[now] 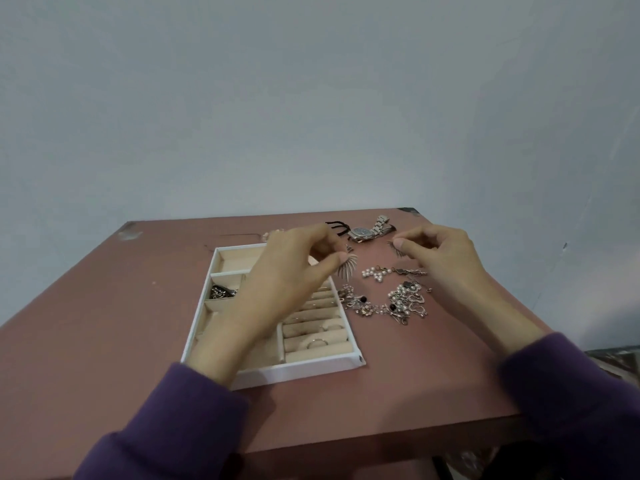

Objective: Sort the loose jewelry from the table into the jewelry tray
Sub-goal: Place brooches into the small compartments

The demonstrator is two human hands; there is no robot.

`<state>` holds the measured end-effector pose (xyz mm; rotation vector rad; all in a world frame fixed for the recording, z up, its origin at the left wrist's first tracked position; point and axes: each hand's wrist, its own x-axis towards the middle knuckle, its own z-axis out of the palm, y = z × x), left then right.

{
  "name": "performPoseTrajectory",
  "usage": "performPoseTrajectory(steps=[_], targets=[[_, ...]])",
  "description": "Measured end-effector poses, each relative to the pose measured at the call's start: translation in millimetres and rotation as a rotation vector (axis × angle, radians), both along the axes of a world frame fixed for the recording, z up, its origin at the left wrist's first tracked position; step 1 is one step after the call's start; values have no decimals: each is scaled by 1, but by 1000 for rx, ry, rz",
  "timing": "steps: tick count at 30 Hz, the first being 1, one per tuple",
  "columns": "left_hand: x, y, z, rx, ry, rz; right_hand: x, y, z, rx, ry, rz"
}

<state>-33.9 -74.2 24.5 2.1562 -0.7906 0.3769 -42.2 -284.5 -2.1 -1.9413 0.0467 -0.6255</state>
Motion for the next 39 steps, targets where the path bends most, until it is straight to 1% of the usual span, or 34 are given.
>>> performPoseTrajectory(steps=[4, 7, 11, 13, 20, 25, 32, 34, 36, 39], targets=[[3, 53, -2, -6, -18, 126, -2, 19, 5, 18, -15, 55], [2, 92, -11, -40, 19, 204, -1, 50, 12, -34, -39, 148], [0, 114, -26, -149, 49, 296, 6, 100, 20, -98, -61, 275], [1, 118, -29, -165, 47, 302, 11, 118, 19, -99, -65, 325], [-1, 123, -30, -7, 33, 196, 15, 137, 12, -141, -64, 352], [3, 127, -33, 141, -48, 173, 14, 137, 11, -161, -63, 338], [8, 128, -36, 203, -25, 194, 12, 139, 9, -194, -74, 354], [8, 127, -36, 181, -1, 202, 11, 140, 9, -201, -77, 372], [10, 127, -36, 117, 8, 234, 10, 142, 12, -237, -88, 397], [11, 128, -32, 2, -24, 379, 9, 148, 19, -337, -98, 481]])
